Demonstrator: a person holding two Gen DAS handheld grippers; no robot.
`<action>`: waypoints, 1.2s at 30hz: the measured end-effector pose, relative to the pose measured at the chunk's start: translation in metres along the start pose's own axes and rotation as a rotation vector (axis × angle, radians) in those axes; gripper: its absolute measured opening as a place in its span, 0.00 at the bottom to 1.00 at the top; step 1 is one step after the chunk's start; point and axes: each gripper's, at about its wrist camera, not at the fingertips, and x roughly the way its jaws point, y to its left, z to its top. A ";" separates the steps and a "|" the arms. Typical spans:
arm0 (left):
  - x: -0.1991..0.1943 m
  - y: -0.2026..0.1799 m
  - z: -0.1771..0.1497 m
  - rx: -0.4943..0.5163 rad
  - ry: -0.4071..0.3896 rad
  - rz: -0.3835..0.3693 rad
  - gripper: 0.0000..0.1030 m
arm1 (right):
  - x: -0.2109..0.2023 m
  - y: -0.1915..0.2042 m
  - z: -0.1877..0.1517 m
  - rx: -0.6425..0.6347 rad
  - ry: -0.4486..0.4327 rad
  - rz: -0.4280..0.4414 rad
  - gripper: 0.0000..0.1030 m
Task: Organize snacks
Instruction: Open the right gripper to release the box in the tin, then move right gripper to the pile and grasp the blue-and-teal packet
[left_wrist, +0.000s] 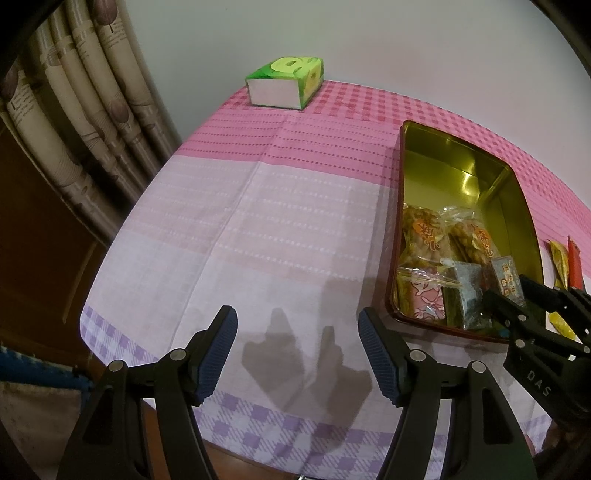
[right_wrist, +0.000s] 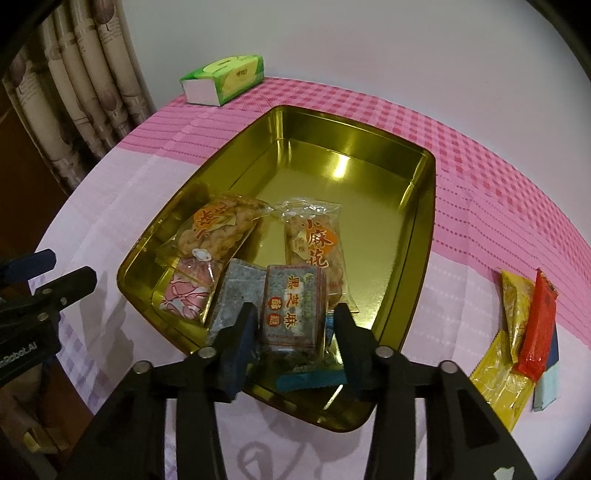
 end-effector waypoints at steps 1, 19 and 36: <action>0.000 0.000 0.000 0.000 -0.001 0.002 0.67 | -0.001 0.000 0.000 -0.002 -0.002 0.000 0.44; -0.002 -0.003 -0.003 0.008 -0.005 0.020 0.68 | -0.052 -0.057 -0.013 0.104 -0.083 -0.048 0.46; -0.011 -0.012 -0.003 0.012 -0.027 0.032 0.68 | -0.064 -0.242 -0.068 0.260 -0.015 -0.245 0.46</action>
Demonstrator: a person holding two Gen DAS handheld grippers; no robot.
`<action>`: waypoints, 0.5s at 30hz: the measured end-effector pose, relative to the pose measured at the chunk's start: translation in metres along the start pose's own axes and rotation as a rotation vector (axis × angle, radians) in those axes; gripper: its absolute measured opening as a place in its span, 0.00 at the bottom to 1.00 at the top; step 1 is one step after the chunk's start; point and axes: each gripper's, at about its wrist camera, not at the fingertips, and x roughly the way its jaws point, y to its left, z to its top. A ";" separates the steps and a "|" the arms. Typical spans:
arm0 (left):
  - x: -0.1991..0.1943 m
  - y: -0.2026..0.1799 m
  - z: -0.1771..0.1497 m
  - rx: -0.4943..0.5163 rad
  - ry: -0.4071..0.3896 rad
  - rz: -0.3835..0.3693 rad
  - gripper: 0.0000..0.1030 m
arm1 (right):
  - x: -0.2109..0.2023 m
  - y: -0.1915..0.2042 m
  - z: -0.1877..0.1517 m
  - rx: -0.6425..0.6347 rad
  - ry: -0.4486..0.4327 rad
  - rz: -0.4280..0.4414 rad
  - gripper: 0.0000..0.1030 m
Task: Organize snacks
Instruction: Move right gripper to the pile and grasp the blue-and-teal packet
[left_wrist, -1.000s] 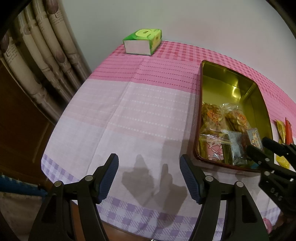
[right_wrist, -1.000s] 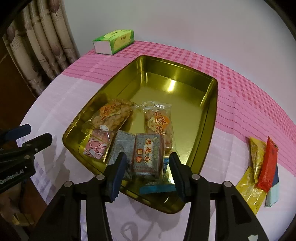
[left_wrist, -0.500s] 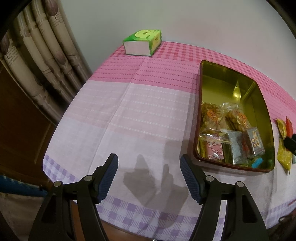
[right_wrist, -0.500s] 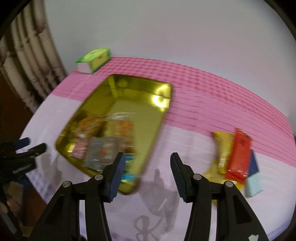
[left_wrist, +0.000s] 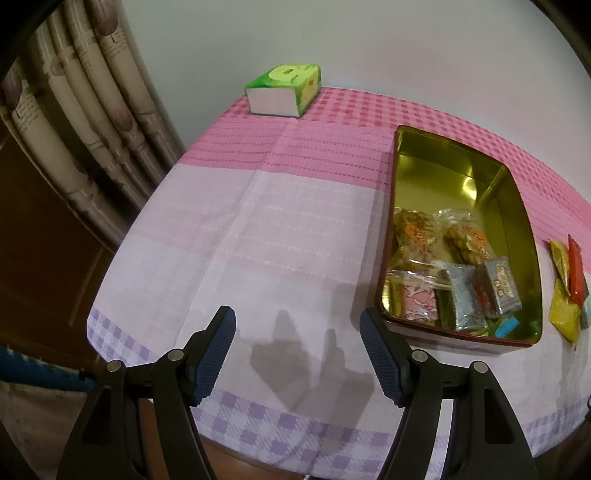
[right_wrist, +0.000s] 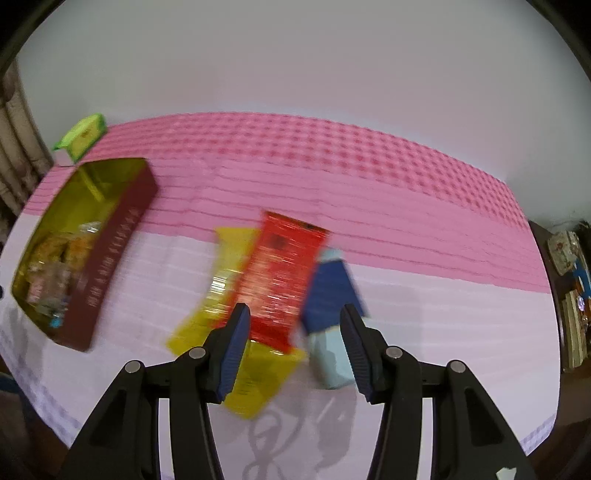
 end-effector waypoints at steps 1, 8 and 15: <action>-0.002 -0.002 0.000 0.004 -0.005 0.006 0.68 | 0.006 -0.008 -0.002 0.000 0.011 0.011 0.46; -0.021 -0.026 -0.006 0.010 0.007 -0.043 0.68 | 0.031 -0.032 -0.013 -0.025 0.055 0.036 0.52; -0.041 -0.071 -0.014 0.070 0.026 -0.101 0.69 | 0.045 -0.036 -0.013 -0.046 0.044 0.080 0.61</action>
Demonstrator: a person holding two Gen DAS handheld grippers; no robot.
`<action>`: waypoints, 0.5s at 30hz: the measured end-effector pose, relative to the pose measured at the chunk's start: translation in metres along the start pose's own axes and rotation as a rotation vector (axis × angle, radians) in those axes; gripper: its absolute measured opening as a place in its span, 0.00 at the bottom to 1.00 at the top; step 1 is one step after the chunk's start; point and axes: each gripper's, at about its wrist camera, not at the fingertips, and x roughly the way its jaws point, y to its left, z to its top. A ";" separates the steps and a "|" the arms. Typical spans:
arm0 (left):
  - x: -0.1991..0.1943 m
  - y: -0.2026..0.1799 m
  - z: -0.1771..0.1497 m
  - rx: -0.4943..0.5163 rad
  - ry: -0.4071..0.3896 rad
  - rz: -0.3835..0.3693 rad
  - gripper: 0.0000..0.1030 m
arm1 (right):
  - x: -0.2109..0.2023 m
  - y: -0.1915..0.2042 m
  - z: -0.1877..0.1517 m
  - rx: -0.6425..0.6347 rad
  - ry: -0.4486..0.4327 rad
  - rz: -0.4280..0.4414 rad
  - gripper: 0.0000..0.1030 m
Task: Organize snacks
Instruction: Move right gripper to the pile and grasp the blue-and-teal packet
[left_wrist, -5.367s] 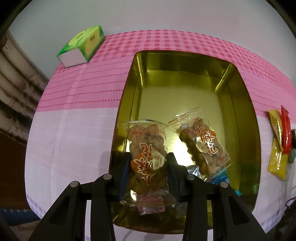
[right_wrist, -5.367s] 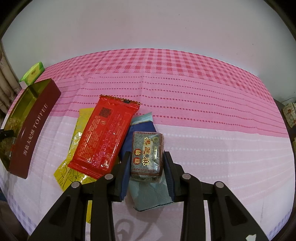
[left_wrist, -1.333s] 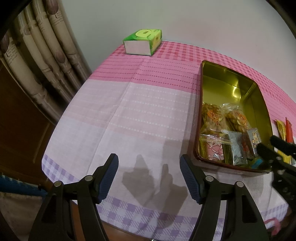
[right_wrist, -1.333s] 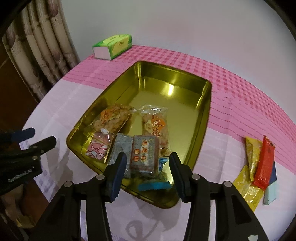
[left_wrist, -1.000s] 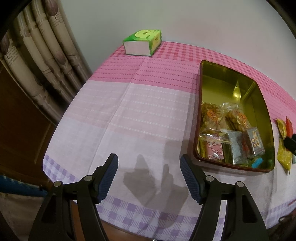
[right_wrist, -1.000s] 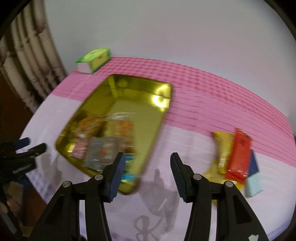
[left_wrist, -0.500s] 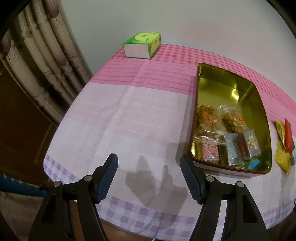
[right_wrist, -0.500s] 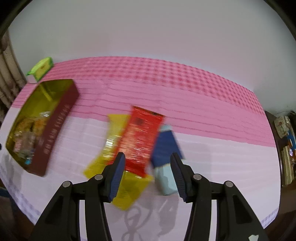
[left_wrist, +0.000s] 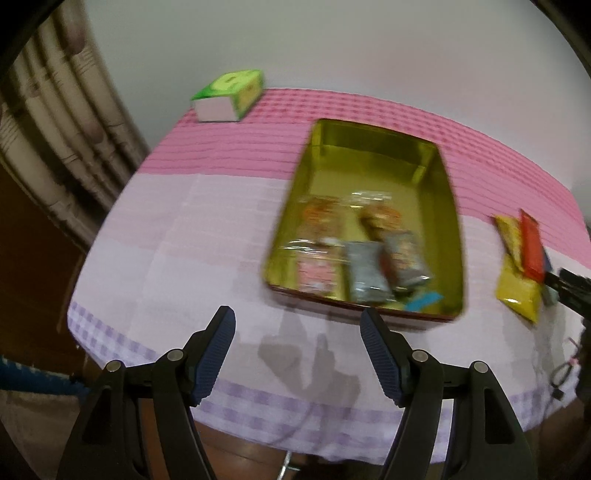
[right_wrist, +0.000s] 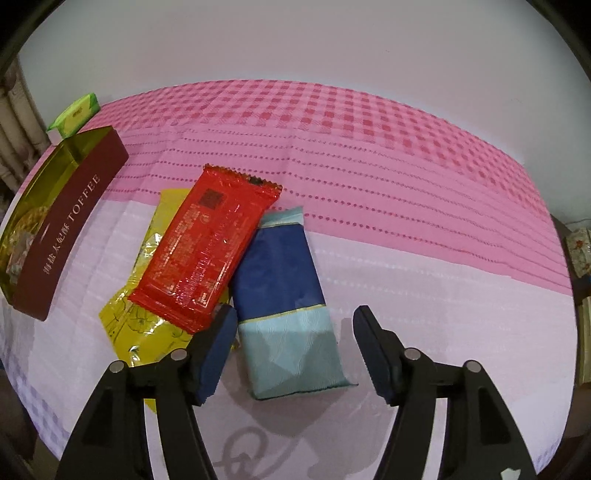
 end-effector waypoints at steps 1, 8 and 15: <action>-0.002 -0.008 0.000 0.011 0.001 -0.009 0.69 | 0.001 -0.001 0.000 -0.002 -0.004 0.012 0.61; -0.003 -0.071 -0.001 0.087 0.042 -0.090 0.69 | 0.012 -0.004 -0.001 -0.024 0.006 0.067 0.57; 0.008 -0.130 -0.004 0.162 0.091 -0.134 0.69 | 0.009 -0.002 -0.010 -0.073 -0.027 0.063 0.49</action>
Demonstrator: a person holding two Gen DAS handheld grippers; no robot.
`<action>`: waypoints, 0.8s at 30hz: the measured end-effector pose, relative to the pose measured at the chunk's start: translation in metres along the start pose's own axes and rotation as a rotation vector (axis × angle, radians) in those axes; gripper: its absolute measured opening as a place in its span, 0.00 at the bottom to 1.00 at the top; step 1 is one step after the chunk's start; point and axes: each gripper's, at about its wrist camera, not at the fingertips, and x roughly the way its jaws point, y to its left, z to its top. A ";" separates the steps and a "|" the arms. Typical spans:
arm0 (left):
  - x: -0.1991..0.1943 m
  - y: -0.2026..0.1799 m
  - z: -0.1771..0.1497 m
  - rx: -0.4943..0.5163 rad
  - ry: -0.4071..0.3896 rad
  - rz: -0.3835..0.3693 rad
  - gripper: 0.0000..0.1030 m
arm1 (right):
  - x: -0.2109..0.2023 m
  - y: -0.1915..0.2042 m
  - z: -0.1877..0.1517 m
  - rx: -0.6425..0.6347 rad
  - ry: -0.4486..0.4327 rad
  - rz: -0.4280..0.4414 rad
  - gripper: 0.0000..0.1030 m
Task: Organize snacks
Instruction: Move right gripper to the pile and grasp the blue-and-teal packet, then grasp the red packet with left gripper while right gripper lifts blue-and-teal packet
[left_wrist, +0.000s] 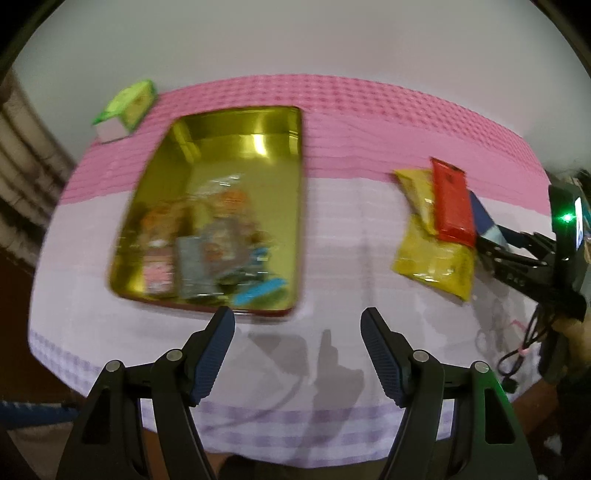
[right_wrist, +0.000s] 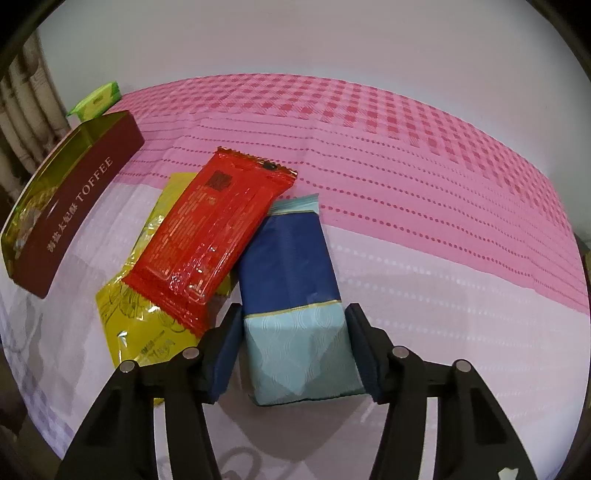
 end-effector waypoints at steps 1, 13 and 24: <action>0.004 -0.006 0.002 -0.001 0.013 -0.015 0.69 | 0.000 0.000 -0.001 -0.001 -0.002 0.000 0.48; 0.042 -0.076 0.023 -0.066 0.117 -0.200 0.69 | -0.019 -0.035 -0.035 0.078 -0.049 -0.033 0.47; 0.047 -0.114 0.057 -0.029 0.059 -0.134 0.69 | -0.025 -0.051 -0.051 0.121 -0.089 -0.057 0.47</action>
